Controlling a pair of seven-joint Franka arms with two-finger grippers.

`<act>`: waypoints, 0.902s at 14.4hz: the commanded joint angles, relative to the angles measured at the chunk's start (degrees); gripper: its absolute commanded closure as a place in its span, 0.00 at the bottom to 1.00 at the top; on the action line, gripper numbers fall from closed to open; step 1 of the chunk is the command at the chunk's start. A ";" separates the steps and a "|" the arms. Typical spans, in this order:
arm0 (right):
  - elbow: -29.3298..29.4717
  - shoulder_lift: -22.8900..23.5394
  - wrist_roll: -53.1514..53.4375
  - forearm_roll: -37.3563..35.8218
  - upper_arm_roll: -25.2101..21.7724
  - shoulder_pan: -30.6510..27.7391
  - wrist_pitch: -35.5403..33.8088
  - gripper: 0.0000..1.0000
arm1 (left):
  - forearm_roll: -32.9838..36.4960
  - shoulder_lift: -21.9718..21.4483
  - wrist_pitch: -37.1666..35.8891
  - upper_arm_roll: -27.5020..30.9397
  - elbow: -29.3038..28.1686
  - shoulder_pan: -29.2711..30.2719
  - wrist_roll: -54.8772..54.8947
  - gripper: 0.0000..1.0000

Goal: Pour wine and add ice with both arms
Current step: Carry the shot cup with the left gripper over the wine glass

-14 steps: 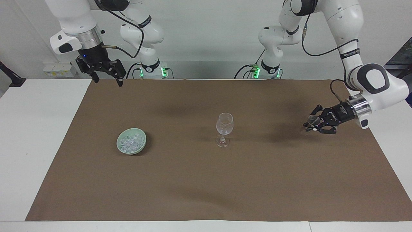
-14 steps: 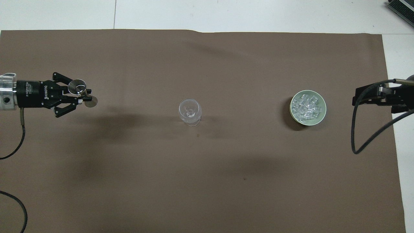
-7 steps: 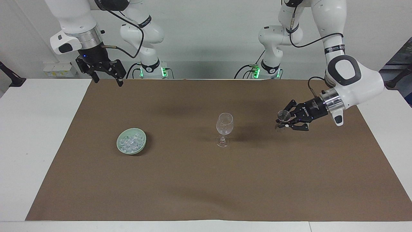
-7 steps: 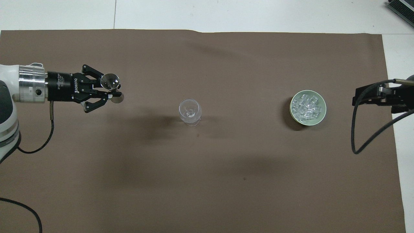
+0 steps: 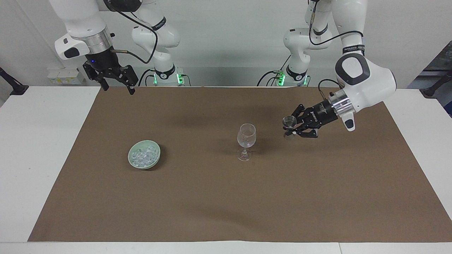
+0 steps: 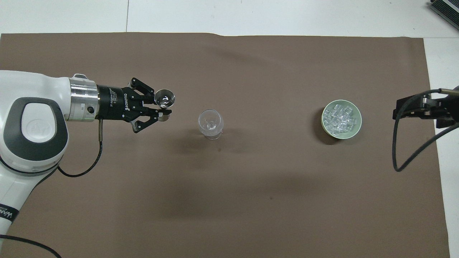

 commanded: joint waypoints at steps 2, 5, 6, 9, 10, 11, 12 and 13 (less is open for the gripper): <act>-0.05 -0.10 -2.26 1.68 0.29 -1.33 -0.86 0.00 | 2.44 -2.15 1.65 -1.59 -1.95 -0.17 -2.23 1.00; -0.05 -0.10 -2.35 1.59 0.29 -1.33 -0.86 0.00 | 5.15 -2.06 4.54 -3.09 -1.86 -0.17 -6.17 1.00; -0.05 -0.10 -2.44 1.59 0.29 -1.33 -0.86 0.00 | 5.25 -2.06 6.12 -3.62 -1.86 -0.17 -7.40 1.00; -0.05 -0.19 -2.35 1.59 0.29 -1.25 -0.86 0.00 | 9.53 -1.89 7.62 -5.29 -1.86 -0.17 -9.42 1.00; -0.05 -0.19 -2.35 1.59 0.29 -1.25 -0.86 0.00 | 11.03 -1.80 8.33 -5.73 -1.69 -0.17 -10.57 1.00; -0.05 -0.19 -2.44 1.59 0.29 -1.25 -0.86 0.00 | 11.48 -1.71 8.51 -6.34 -1.60 -0.17 -10.75 1.00; -0.05 -0.19 -2.35 1.59 0.29 -1.25 -0.86 0.00 | 12.36 -1.71 8.60 -6.87 -1.60 -0.17 -10.84 1.00; -0.05 -0.19 -2.35 1.59 0.29 -1.25 -0.86 0.00 | 14.28 -1.71 9.29 -7.66 -1.51 -0.25 -11.10 1.00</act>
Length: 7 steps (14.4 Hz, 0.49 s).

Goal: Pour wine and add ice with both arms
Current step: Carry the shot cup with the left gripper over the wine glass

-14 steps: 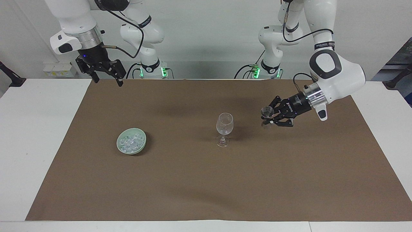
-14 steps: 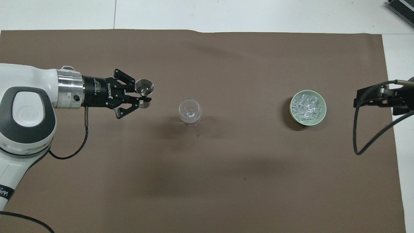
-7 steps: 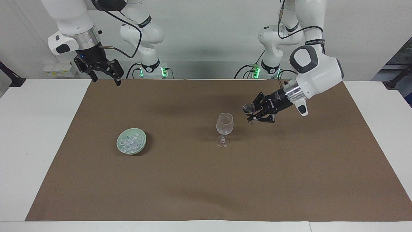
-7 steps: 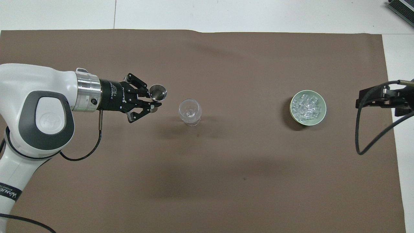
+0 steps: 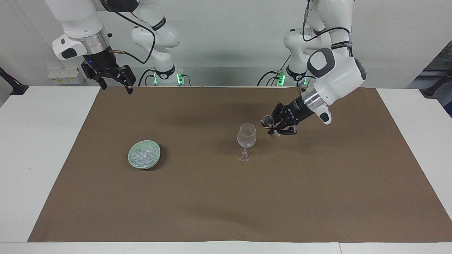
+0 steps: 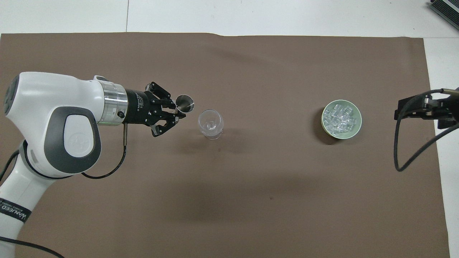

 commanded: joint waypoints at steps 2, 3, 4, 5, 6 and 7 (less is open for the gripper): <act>-0.05 -0.19 -2.35 1.59 0.29 -1.02 -0.66 0.00 | 5.56 -1.38 3.31 -1.64 -1.19 -0.27 -3.73 1.00; -0.05 -0.19 -2.44 1.59 0.29 -1.02 -0.66 0.00 | 6.27 -1.29 3.31 -1.82 -1.10 -0.18 -3.73 1.00; -0.05 -0.19 -2.44 1.59 0.29 -1.02 -0.66 0.00 | 6.97 -1.29 3.40 -2.34 -1.10 -0.27 -3.73 1.00; -0.05 -0.19 -2.44 1.59 0.29 -1.02 -0.57 0.00 | 8.89 -1.29 3.58 -2.70 -1.01 -0.27 -3.82 1.00; -0.05 -0.19 -2.44 1.59 0.29 -1.02 -0.57 0.00 | 10.56 -1.29 4.01 -3.48 -1.01 -0.18 -4.69 1.00; -0.05 -0.19 -2.35 1.59 0.29 -1.02 -0.57 0.00 | 11.10 -1.21 4.63 -3.58 -1.01 -0.18 -5.22 1.00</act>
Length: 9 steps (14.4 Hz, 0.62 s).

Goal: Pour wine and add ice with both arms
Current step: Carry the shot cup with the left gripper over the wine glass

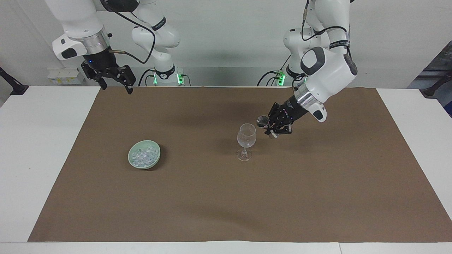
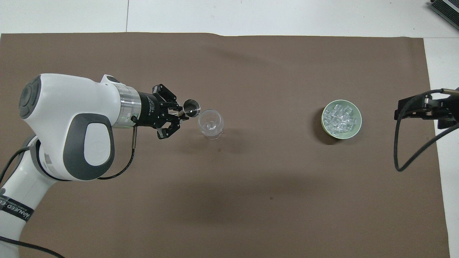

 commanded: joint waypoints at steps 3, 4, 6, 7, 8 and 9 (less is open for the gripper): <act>-0.05 -0.19 -2.35 1.59 0.29 -1.02 -0.57 0.00 | 3.37 -1.10 2.77 -0.89 -1.01 -0.18 -2.81 1.00; -0.05 -0.19 -2.35 1.59 0.29 -1.02 -0.57 0.00 | 4.85 -1.09 3.64 -1.24 -1.01 -0.18 -3.34 1.00; -0.05 -0.19 -2.35 1.59 0.29 -1.02 -0.57 0.00 | 7.93 -1.01 4.00 -1.95 -0.92 -0.18 -4.57 1.00; -0.05 -0.19 -2.26 1.59 0.29 -1.02 -0.57 0.00 | 9.60 -0.92 4.18 -2.73 -0.92 -0.18 -4.66 1.00; -0.05 -0.19 -2.26 1.59 0.29 -1.02 -0.57 0.00 | 11.09 -0.92 4.27 -3.52 -0.92 -0.18 -5.27 1.00; -0.05 -0.19 -2.26 1.59 0.29 -1.02 -0.57 0.00 | 11.98 -0.92 4.53 -3.62 -0.84 -0.18 -6.23 1.00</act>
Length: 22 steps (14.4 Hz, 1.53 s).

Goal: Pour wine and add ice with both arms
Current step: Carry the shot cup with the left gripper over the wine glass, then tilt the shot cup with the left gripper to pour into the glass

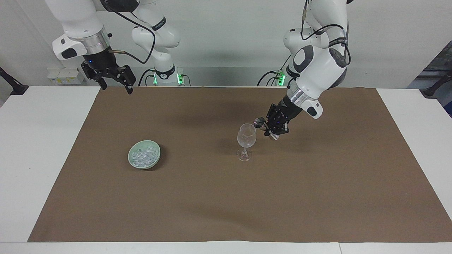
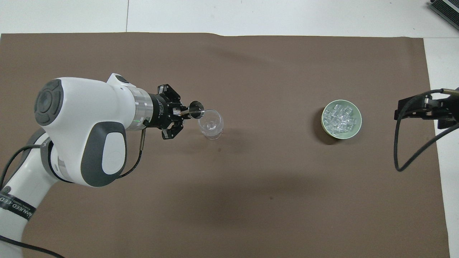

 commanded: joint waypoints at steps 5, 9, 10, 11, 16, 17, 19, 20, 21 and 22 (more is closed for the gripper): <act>-0.14 -0.19 -2.17 1.59 0.29 -1.02 -0.48 0.00 | 4.77 -0.83 2.67 -0.83 -0.83 -0.18 -3.05 1.00; -0.14 -0.19 -2.17 1.59 0.29 -1.02 -0.48 0.00 | 7.76 -0.74 3.02 -1.53 -0.83 -0.27 -3.58 1.00; -0.14 -0.19 -2.17 1.59 0.29 -1.02 -0.48 0.00 | 9.59 -0.83 3.54 -1.71 -0.83 -0.27 -3.93 1.00; -0.14 -0.19 -2.26 1.59 0.29 -1.02 -0.40 0.00 | 11.26 -0.74 3.72 -2.23 -0.75 -0.27 -5.24 1.00; -0.14 -0.19 -2.17 1.59 0.29 -1.02 -0.31 0.00 | 14.09 -0.13 4.87 -2.41 -0.05 -0.27 -6.57 1.00; -0.14 -0.19 -2.17 1.59 0.29 -0.93 -0.31 0.00 | 14.53 -0.04 4.87 -2.41 -0.04 -0.27 -6.48 1.00; -0.14 -0.19 -2.17 1.59 0.29 -0.93 -0.31 0.00 | 16.98 0.14 4.87 -2.67 0.13 -0.27 -6.74 1.00; -0.14 -0.19 -2.17 1.59 0.29 -0.93 -0.31 0.00 | 17.34 0.23 4.87 -2.94 0.13 -0.27 -6.83 1.00; -0.14 -0.19 -2.17 1.59 0.29 -0.93 -0.31 0.00 | 18.30 0.23 4.87 -3.03 0.31 -0.27 -6.83 1.00; -0.23 -0.19 -2.17 1.59 0.29 -0.93 -0.31 0.00 | 18.83 0.31 4.87 -3.03 0.40 -0.27 -6.83 1.00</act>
